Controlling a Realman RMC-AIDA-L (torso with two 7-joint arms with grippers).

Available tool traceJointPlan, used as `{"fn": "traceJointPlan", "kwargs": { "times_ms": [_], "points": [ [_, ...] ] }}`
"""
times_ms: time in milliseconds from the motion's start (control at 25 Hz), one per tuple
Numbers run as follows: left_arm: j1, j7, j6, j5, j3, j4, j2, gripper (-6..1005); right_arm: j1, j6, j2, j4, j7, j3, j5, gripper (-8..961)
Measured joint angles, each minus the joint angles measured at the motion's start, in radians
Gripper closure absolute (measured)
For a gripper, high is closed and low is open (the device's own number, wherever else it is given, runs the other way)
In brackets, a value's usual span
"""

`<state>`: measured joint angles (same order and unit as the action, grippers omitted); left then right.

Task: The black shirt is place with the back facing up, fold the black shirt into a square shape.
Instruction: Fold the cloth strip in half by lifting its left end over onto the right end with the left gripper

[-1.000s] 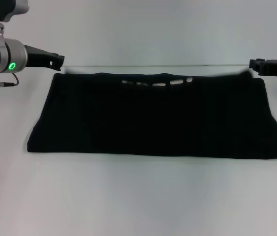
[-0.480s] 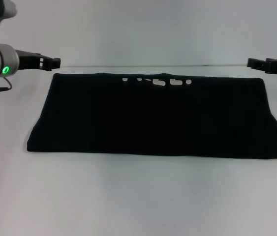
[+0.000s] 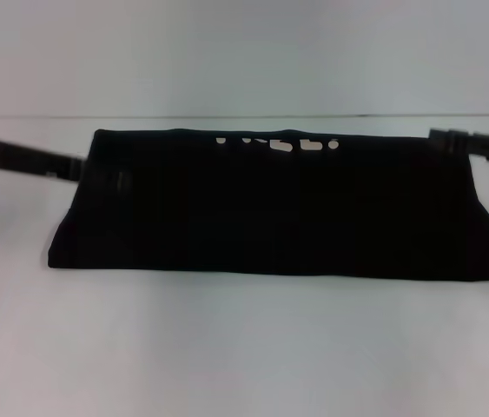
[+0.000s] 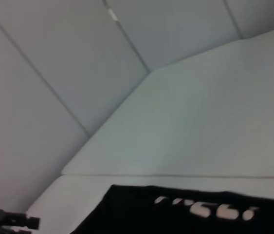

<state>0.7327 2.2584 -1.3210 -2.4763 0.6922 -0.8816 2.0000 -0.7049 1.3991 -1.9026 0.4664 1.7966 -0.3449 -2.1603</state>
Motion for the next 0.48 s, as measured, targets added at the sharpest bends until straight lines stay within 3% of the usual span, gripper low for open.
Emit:
{"fn": "traceJointPlan", "kwargs": {
  "times_ms": [200,360,480],
  "points": [
    [-0.033,0.042,-0.115,0.000,-0.008,-0.008,-0.008,64,0.031,0.094,-0.012,0.000,-0.056,-0.025,-0.002,316],
    [-0.052,0.086,-0.241,-0.001,-0.043,-0.002,-0.017,51,0.031,0.137,-0.020,0.009,-0.099,-0.132,-0.003,265],
    [-0.053,0.130,-0.286,-0.010,-0.060,0.016,-0.029,50,0.017,0.143,-0.023,0.032,-0.102,-0.215,-0.004,85]
  ]
}}
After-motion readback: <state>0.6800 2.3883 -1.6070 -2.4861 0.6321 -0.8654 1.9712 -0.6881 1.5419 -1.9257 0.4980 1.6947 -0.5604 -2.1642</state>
